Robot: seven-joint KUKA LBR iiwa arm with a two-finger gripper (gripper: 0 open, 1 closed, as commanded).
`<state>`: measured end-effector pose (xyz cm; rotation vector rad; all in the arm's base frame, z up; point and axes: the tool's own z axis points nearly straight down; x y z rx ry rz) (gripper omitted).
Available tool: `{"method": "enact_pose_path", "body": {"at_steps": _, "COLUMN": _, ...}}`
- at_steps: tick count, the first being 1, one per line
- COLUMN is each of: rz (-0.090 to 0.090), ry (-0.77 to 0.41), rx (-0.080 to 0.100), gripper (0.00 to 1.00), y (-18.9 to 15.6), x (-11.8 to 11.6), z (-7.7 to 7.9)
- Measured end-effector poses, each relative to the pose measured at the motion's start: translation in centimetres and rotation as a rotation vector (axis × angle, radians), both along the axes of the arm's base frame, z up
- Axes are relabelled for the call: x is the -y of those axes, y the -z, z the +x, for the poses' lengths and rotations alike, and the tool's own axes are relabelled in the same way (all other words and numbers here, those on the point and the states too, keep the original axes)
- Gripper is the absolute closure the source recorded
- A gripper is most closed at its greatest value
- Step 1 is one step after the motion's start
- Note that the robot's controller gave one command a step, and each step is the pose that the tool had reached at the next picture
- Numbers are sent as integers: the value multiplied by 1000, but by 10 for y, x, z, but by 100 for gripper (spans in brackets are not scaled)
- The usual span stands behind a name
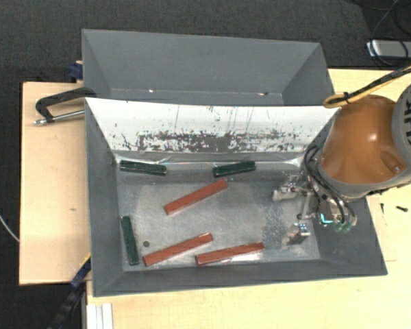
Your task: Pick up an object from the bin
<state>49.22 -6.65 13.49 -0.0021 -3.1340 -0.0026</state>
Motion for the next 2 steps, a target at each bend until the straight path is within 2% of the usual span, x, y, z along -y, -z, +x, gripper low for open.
{"method": "enact_pose_path", "body": {"at_steps": 1, "rz": -1, "ry": -1, "rx": 8, "gripper": 0, "y": -4, "x": 0, "z": 2}}
{"method": "enact_pose_path", "body": {"at_steps": 2, "rz": -1, "ry": -2, "rx": 8, "gripper": 0, "y": -4, "x": 0, "z": 2}}
